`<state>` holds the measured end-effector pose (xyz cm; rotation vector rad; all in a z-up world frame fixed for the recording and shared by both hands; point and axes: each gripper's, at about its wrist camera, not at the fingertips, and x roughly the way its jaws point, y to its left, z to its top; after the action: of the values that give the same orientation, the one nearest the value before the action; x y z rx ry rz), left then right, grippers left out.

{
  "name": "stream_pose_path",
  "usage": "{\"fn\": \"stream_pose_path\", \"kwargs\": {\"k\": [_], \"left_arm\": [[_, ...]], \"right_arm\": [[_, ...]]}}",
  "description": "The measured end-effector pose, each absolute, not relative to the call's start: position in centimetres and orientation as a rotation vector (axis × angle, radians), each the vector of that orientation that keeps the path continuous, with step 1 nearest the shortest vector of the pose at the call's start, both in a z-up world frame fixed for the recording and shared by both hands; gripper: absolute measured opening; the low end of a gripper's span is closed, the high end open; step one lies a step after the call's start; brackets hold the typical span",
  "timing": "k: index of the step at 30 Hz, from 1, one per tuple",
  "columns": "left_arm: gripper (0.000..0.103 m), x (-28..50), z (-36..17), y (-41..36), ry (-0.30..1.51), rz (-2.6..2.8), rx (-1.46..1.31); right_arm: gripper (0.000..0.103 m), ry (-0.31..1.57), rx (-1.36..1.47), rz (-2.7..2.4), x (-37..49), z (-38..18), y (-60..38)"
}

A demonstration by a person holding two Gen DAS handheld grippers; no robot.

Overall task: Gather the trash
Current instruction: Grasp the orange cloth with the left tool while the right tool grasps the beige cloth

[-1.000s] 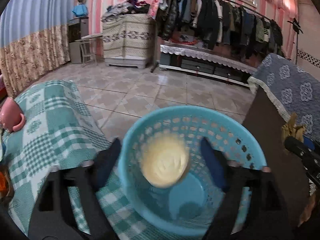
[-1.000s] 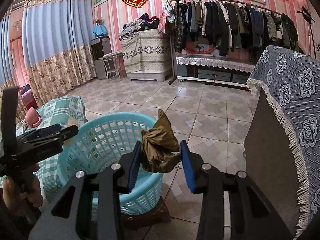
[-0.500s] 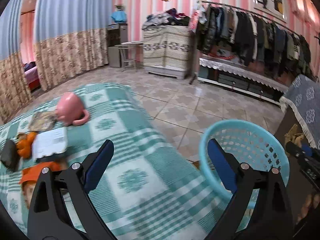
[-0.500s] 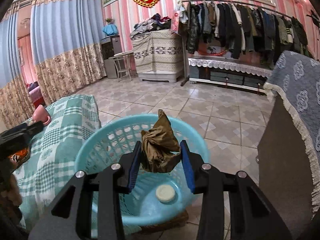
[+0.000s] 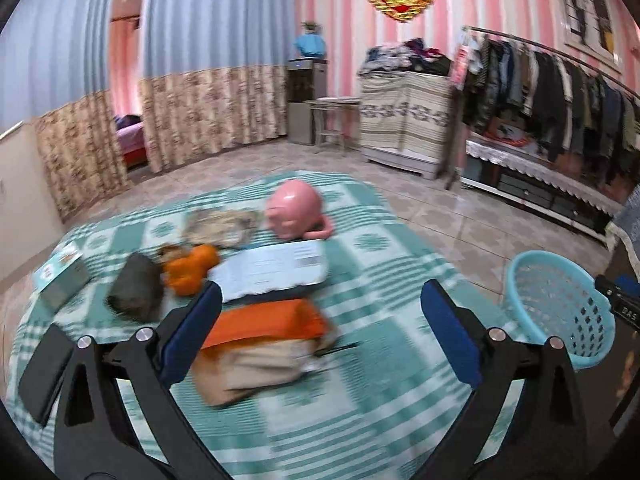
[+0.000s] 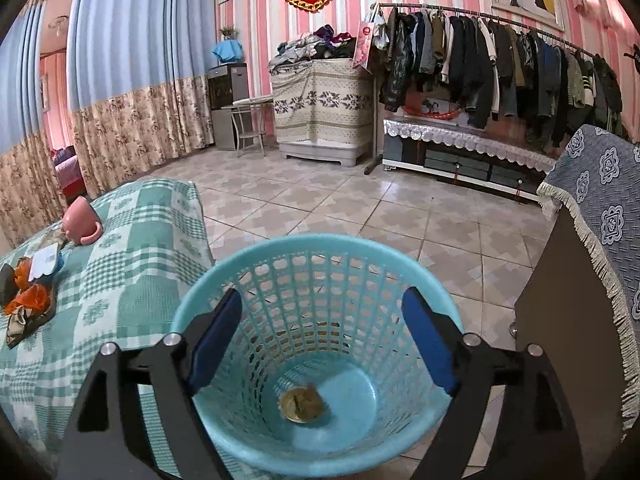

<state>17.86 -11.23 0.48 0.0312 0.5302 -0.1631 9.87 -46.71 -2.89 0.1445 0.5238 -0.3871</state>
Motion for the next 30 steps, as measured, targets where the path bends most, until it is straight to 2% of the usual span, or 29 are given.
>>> {"fn": "stream_pose_path", "kwargs": {"k": [10, 21, 24, 27, 28, 29, 30], "left_arm": [[0.097, 18.6, -2.5, -1.0, 0.626, -0.060, -0.004], [0.097, 21.8, -7.2, -0.5, 0.721, -0.110, 0.028], [0.092, 23.0, -7.6, -1.7, 0.727, -0.139, 0.067], [0.076, 24.3, -8.0, -3.0, 0.731, -0.183, 0.106], [0.059, 24.6, -8.2, -3.2, 0.739, -0.193, 0.110], [0.038, 25.0, -8.3, -3.3, 0.755, -0.213, 0.106], [0.027, 25.2, -8.3, -3.2, 0.763, -0.226, 0.096]], "right_arm": [[0.093, 0.492, 0.125, -0.262, 12.1, -1.6, -38.8], [0.093, 0.566, 0.053, -0.135, 15.8, -4.3, -31.9], [0.093, 0.583, 0.032, -0.129, 16.5, -4.9, -30.9], [0.092, 0.607, 0.020, -0.113, 17.1, -5.4, -30.4], [0.092, 0.609, 0.017, -0.110, 17.1, -5.4, -30.2], [0.092, 0.611, 0.013, -0.106, 17.2, -5.4, -30.0], [0.092, 0.612, 0.010, -0.104, 17.2, -5.3, -30.0]]}}
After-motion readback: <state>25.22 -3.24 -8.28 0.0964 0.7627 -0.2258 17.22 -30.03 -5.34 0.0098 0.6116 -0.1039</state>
